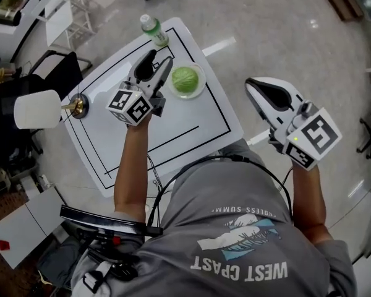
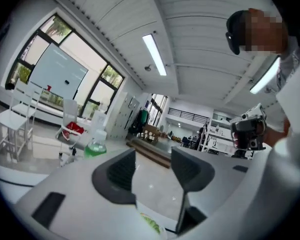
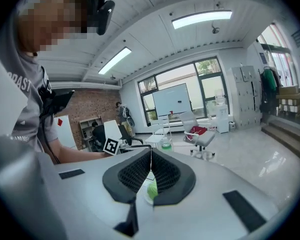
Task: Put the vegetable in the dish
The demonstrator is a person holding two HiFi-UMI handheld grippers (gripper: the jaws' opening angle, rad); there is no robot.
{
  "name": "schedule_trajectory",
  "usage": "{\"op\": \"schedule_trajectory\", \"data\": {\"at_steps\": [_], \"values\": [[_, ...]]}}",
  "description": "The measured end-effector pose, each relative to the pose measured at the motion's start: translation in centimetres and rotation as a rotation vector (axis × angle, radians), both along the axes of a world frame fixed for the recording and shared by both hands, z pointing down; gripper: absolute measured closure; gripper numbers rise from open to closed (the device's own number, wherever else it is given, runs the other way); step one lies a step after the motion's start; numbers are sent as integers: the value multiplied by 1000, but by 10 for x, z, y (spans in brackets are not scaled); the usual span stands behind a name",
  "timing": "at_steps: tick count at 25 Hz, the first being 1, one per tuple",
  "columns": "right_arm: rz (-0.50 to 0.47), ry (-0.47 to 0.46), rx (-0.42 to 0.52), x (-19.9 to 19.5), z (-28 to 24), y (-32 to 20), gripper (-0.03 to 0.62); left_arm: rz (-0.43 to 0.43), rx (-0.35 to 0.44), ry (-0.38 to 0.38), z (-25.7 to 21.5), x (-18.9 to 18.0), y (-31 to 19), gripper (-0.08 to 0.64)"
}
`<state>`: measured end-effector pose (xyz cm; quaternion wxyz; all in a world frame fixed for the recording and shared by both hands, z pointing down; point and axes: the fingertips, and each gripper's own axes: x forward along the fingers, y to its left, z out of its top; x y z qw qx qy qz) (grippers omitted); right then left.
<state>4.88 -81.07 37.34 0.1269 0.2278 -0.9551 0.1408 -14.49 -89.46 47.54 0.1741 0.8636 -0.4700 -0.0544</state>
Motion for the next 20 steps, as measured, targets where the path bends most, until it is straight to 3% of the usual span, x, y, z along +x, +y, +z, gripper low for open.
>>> {"op": "schedule_trajectory", "data": {"at_steps": [2, 4, 9, 20], "values": [[-7, -33, 6, -7, -9, 8, 586, 9, 67, -8, -36, -2, 18, 468], [-15, -44, 29, -15, -17, 16, 586, 18, 124, -12, -68, -4, 37, 545], [-36, -48, 77, -37, -35, 44, 586, 34, 219, -36, -117, -10, 84, 548], [-102, -42, 141, -77, -61, 129, 586, -16, 306, -22, -159, -46, 162, 548]]}}
